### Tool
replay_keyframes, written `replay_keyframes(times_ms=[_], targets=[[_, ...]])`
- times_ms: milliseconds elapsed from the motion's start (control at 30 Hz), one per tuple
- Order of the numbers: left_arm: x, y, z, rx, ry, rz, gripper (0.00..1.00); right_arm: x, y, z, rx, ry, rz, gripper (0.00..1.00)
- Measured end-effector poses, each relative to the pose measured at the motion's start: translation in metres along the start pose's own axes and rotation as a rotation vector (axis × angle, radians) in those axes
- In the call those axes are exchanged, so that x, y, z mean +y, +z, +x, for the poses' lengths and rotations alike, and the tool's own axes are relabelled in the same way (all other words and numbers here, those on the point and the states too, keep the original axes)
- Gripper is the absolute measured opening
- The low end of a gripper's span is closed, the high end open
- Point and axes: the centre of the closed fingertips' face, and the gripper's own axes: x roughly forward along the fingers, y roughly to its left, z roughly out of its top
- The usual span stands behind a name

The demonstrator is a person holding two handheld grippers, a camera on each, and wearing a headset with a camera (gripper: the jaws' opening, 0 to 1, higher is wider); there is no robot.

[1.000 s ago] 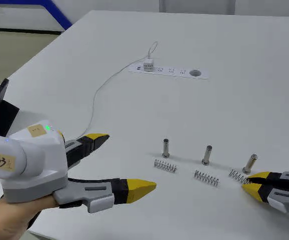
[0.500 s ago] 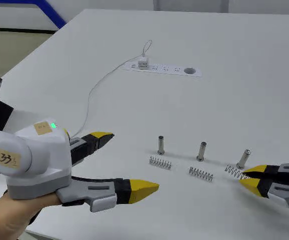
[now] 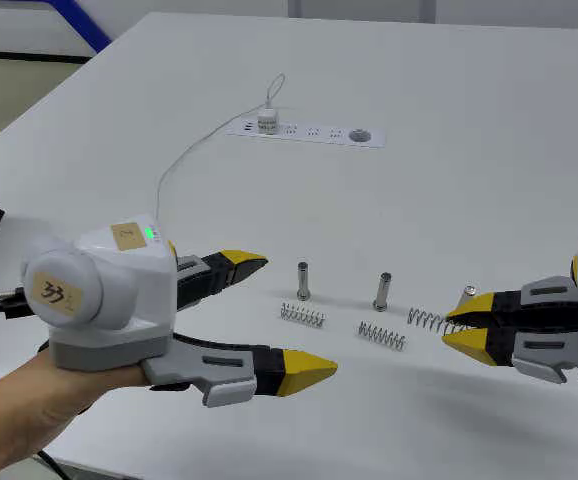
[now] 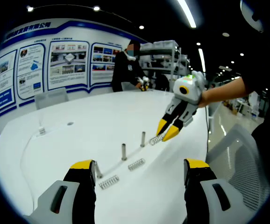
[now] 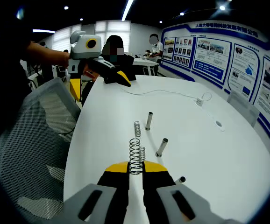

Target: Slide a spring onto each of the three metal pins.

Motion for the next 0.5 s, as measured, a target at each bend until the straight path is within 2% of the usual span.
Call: replay_keyframes(times_ms=[267,500], targets=[[-0.022,0.002,0.02,0.009,-0.082,0.037,0.72,0.018,0.013,-0.003,-0.011,0.049,-0.04,0.1],[-0.04,0.005,0.033,0.007,-0.162,0.065,0.6,0.037,0.023,-0.003,-0.019,0.104,-0.077,0.1]])
